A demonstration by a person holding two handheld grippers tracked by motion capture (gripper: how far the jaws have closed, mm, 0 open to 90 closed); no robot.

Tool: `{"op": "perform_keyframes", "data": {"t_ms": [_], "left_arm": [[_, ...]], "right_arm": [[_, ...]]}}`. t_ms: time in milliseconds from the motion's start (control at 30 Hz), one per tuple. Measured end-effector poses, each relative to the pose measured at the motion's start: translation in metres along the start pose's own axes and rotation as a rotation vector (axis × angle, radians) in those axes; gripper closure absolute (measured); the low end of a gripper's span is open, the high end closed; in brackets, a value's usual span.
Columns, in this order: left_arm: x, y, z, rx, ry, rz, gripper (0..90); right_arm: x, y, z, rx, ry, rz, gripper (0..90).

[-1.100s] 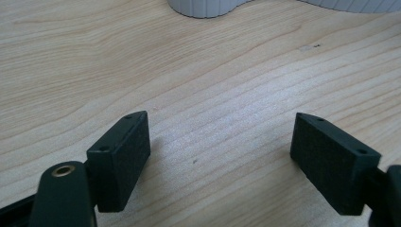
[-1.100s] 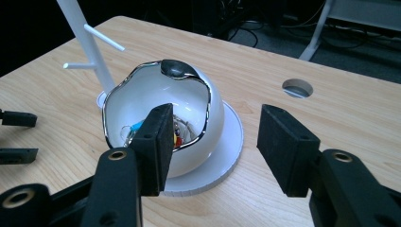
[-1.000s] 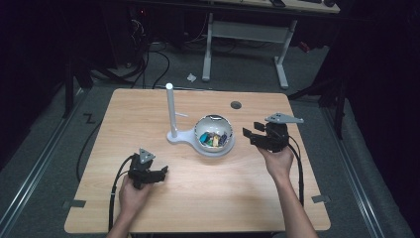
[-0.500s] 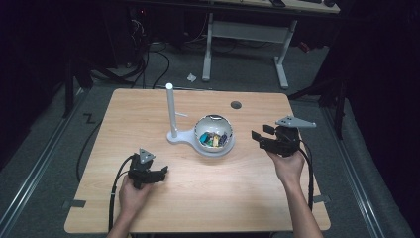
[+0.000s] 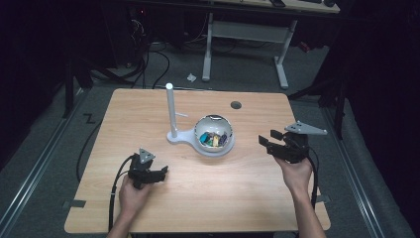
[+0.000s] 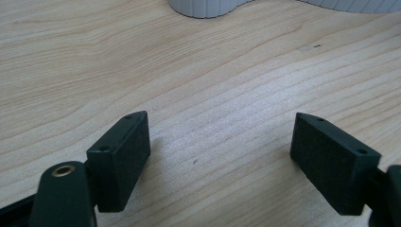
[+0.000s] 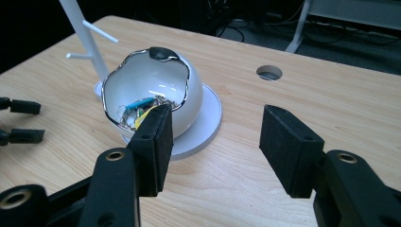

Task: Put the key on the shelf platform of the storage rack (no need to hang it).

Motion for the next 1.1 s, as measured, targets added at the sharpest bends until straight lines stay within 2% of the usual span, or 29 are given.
{"op": "perform_keyframes", "data": {"t_ms": [233,500,700,1100], "left_arm": [[0.000,0.000,0.000,0.000,0.000,0.000,21.0],[0.000,0.000,0.000,0.002,-0.001,-0.001,21.0],[0.000,0.000,0.000,0.001,-0.001,-0.001,21.0],[0.000,0.000,0.000,0.003,-0.002,-0.002,21.0]], "right_arm": [[0.007,-0.005,0.016,-0.038,-0.023,-0.005,45.4],[0.013,-0.007,0.031,-0.052,-0.040,0.000,45.5],[0.011,-0.003,0.041,-0.056,-0.024,-0.010,45.5],[0.006,0.002,0.056,-0.080,-0.031,-0.033,45.5]]}}
Point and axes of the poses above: each handheld gripper's, and its own axes: x roughly backward along the jaws, z roughly out of its underside, y roughly to its left, the point moved 4 cm from there along -x, roughly forward along the jaws, and after that the axes turned 14 degrees about y, right-handed, at the moved point
